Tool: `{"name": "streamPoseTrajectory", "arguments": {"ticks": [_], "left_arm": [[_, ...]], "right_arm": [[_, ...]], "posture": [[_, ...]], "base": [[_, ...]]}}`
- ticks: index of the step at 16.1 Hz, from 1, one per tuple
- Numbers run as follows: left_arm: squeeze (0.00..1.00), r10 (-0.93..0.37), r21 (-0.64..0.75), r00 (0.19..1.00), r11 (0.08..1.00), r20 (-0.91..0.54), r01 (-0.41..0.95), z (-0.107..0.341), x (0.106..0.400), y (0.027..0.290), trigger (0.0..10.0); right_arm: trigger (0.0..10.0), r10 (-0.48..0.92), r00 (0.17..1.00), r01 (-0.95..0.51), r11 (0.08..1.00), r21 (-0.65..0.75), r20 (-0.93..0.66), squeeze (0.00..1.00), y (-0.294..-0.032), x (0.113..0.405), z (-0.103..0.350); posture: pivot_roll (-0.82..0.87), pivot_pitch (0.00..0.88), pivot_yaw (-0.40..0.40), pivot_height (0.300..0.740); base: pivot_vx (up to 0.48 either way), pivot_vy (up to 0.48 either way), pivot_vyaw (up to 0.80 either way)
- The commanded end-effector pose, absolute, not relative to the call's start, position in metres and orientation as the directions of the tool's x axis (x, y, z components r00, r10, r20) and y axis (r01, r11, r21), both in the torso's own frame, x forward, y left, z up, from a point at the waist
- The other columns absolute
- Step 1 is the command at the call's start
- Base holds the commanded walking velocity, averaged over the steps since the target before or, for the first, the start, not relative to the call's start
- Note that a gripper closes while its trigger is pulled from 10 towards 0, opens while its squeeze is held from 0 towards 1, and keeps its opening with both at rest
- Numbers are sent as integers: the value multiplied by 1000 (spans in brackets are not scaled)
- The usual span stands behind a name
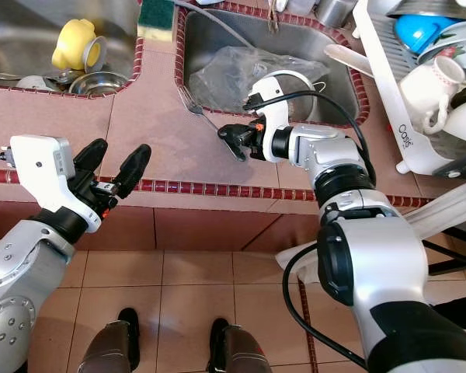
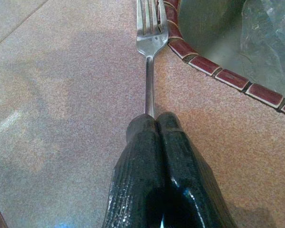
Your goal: Kitchen organization
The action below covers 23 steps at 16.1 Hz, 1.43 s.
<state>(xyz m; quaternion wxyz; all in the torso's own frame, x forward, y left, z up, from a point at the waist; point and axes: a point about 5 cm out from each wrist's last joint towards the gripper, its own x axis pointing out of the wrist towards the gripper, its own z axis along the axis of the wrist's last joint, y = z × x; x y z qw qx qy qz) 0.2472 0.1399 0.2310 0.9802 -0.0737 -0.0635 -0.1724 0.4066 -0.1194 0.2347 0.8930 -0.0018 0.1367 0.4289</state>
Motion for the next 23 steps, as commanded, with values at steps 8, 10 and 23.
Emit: {"name": "streamPoseTrajectory", "arguments": {"ticks": [8,10,23], "left_arm": [[0,-364,-134,918,913,157,385,231,249,131,10000],[0,-374,-135,914,909,159,395,231,251,129,10000],[0,-285,-50,953,955,103,291,223,268,143,10000]], "right_arm": [[0,837,521,-817,546,187,-170,0,-139,400,238],[0,870,484,-855,492,162,-87,0,-143,398,247],[10000,634,732,-666,743,65,251,1000,-170,401,277]], "posture": [[36,321,-224,740],[30,318,-217,740],[34,271,-192,740]], "base": [[0,0,0],[0,0,0],[0,0,0]]}}
